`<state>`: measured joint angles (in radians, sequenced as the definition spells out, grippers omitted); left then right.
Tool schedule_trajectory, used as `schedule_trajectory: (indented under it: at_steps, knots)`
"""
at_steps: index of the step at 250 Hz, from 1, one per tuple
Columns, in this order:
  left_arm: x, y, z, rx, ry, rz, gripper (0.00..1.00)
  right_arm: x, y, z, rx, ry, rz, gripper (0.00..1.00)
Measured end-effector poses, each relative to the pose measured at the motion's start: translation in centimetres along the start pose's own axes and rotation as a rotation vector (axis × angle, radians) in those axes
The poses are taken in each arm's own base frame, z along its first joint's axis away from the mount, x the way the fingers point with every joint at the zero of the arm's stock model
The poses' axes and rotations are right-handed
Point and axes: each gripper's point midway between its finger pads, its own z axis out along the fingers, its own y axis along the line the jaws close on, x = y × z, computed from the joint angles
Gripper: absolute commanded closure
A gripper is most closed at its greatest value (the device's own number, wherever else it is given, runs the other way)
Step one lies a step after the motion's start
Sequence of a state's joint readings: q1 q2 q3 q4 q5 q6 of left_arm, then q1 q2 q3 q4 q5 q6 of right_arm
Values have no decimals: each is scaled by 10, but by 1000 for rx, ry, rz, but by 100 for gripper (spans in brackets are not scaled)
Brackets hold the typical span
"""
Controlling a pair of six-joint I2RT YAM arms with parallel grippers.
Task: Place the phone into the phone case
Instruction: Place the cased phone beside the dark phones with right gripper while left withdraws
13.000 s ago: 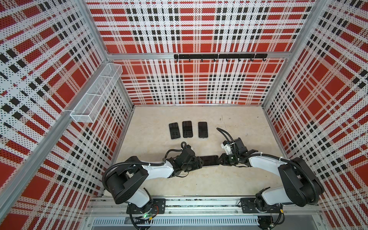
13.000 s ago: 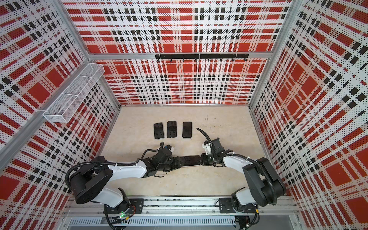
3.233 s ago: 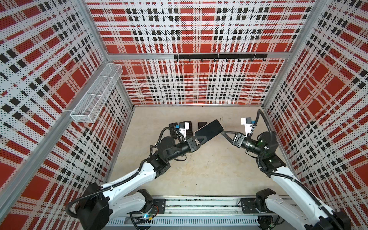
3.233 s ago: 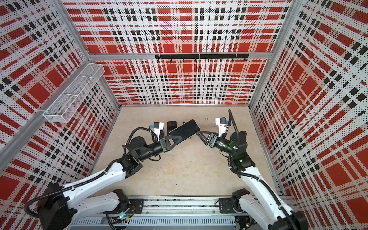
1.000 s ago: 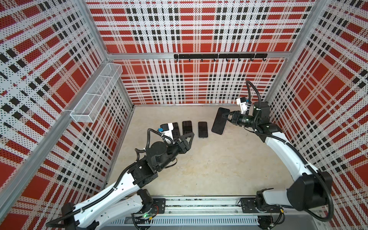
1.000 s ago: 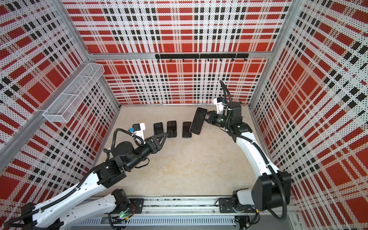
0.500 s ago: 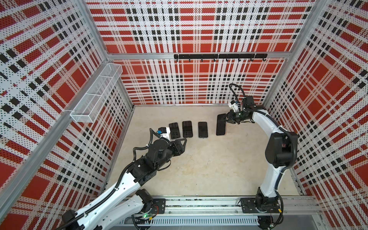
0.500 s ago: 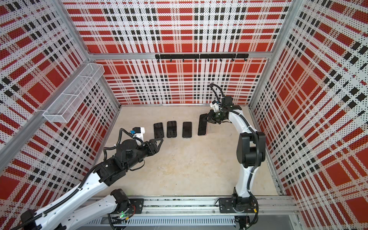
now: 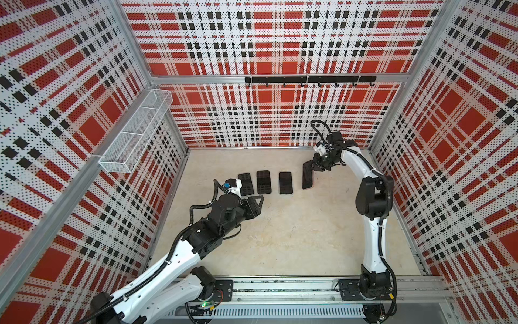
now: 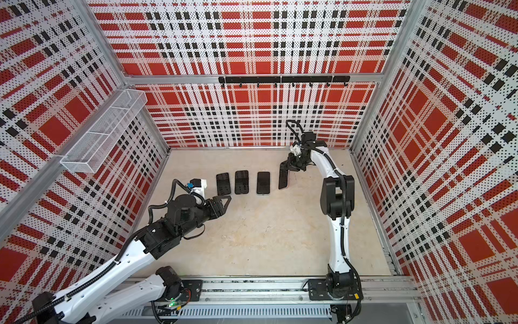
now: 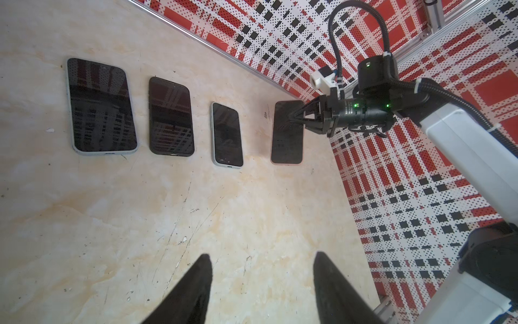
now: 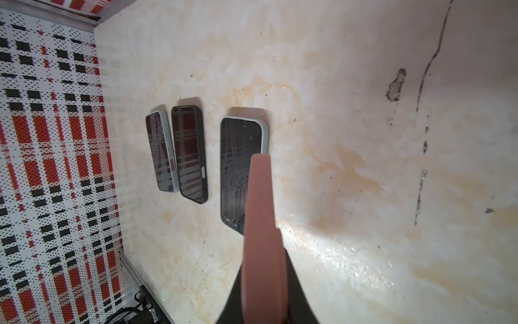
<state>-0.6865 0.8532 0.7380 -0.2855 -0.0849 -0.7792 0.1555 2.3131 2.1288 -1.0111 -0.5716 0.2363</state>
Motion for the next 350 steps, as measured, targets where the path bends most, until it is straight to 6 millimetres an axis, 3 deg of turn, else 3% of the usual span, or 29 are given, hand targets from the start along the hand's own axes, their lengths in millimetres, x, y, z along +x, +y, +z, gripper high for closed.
schedule_trajectory:
  at_steps: [42, 239, 350]
  knots:
    - [-2, 3, -3, 1, -9, -6, 39, 4, -4, 14, 27, 27, 22, 100]
    - [0, 15, -8, -17, -3, -18, 39, 5, -26, 26, 132, 15, 35, 100]
    - [-1, 19, -12, -25, -9, -24, 39, 4, -33, 32, 152, 2, 57, 75]
